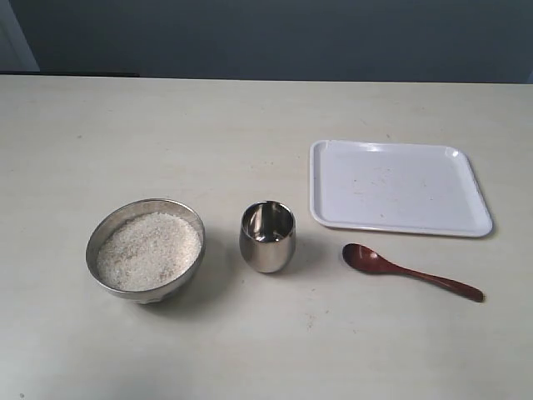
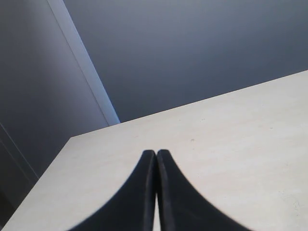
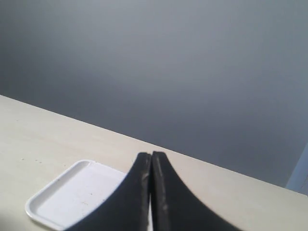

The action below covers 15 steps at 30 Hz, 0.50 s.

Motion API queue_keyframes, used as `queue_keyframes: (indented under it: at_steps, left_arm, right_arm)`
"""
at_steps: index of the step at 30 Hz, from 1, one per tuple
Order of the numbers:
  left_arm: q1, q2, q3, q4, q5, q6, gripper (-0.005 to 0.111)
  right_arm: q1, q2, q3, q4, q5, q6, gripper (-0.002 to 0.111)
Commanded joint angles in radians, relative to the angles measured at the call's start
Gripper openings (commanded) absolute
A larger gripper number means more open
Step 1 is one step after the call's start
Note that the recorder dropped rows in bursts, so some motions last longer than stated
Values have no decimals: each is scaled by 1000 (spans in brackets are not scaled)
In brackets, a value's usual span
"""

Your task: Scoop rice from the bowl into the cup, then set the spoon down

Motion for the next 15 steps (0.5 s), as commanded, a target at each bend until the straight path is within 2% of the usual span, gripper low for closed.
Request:
queue_keyframes:
  at_steps: [1, 3, 5, 7, 9, 15]
  left_arm:
    - [-5, -5, -2, 0, -4, -4, 0]
    - [-5, -5, -2, 0, -4, -4, 0]
    - [-5, -5, -2, 0, -4, -4, 0]
    - [-5, -5, -2, 0, -4, -4, 0]
    - [-5, -5, -2, 0, -4, -4, 0]
    - [-5, -5, -2, 0, -4, -4, 0]
  right_arm:
    - [3, -4, 2, 2, -34, -5, 0]
    - [3, -4, 2, 14, -103, 2, 0]
    - [3, -4, 2, 136, -171, 120, 0]
    - [3, -4, 2, 386, -212, 355, 0]
    - [3, -4, -5, 554, -225, 442, 0]
    - [3, -4, -6, 665, -288, 528, 0]
